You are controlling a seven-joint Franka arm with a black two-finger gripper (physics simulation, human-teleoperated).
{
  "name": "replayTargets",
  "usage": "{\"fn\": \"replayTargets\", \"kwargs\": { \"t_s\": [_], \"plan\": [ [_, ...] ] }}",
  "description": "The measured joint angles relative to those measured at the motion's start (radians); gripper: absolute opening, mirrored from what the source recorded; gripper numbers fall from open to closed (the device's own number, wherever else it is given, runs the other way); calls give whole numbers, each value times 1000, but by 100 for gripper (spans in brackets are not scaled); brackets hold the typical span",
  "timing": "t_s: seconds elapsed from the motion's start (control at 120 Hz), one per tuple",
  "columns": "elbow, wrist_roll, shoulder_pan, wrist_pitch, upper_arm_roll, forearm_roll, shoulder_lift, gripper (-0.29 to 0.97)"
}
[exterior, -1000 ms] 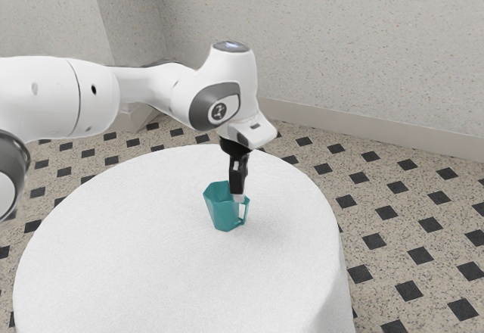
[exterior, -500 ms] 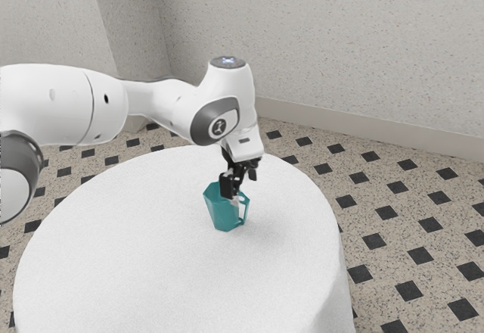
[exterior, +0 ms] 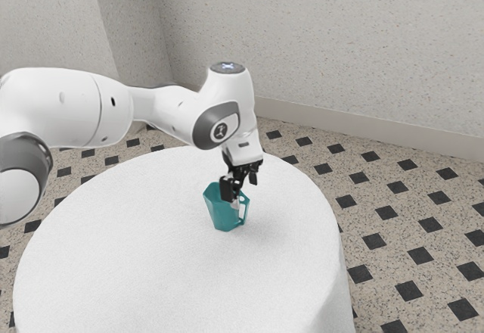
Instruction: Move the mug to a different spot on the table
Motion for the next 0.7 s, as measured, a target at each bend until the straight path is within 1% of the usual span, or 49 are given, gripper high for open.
{"fn": "replayTargets", "kwargs": {
  "t_s": [0.375,0.525,0.7],
  "plan": [
    [21,-27,1,2,0,-11,49,66],
    [22,-35,1,2,2,-7,61,66],
    [29,-41,-4,4,3,14,65,66]
  ]
}}
